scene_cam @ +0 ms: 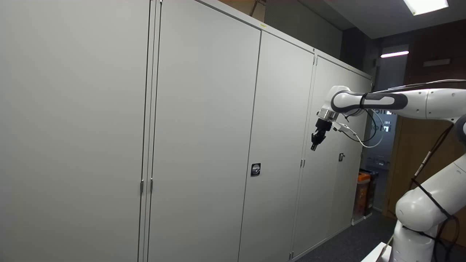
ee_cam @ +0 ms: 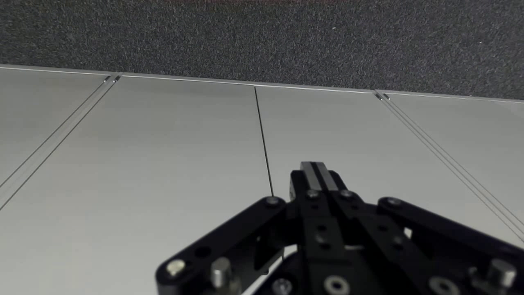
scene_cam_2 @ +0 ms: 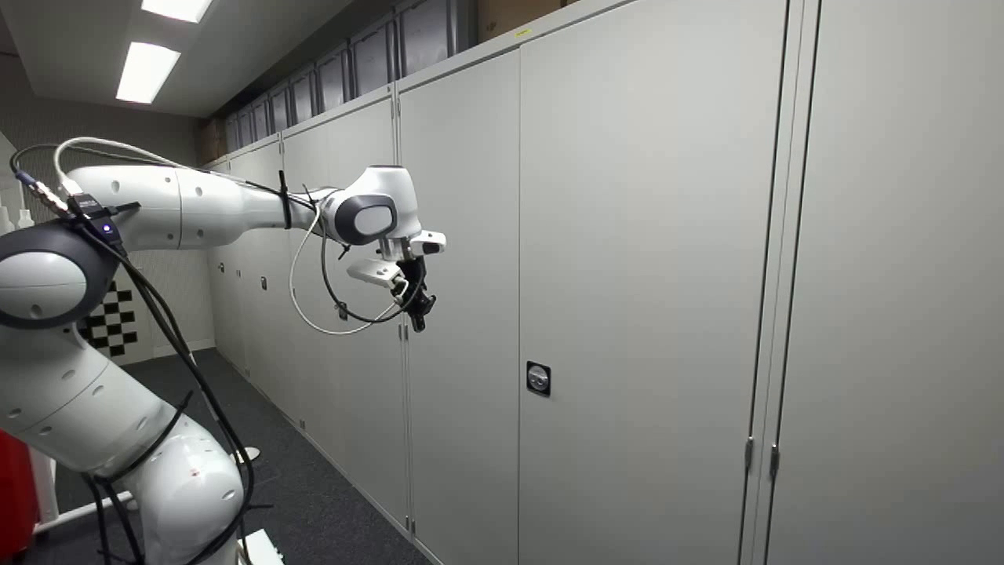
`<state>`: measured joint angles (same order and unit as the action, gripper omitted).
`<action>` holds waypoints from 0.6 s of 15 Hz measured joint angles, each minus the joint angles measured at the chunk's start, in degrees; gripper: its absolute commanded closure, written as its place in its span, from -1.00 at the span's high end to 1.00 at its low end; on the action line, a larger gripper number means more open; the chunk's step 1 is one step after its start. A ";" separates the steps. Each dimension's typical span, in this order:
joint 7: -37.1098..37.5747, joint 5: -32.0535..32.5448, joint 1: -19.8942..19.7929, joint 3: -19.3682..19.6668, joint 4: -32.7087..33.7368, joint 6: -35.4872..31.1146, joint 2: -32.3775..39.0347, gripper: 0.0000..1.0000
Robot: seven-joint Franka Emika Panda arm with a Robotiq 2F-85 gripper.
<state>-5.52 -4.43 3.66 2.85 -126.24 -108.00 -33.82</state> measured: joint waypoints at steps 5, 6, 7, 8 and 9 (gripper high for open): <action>-0.04 0.00 0.00 0.00 0.00 0.00 -0.04 -0.45; -0.05 0.00 0.00 0.00 0.00 0.00 -0.05 -0.45; -0.05 0.00 0.00 0.00 0.00 0.00 -0.05 -0.45; -0.05 0.00 0.00 0.00 0.00 0.00 -0.05 -0.45; -0.05 0.00 0.00 0.00 0.00 0.00 -0.05 -0.45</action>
<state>-5.57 -4.44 3.66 2.85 -126.24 -108.00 -33.87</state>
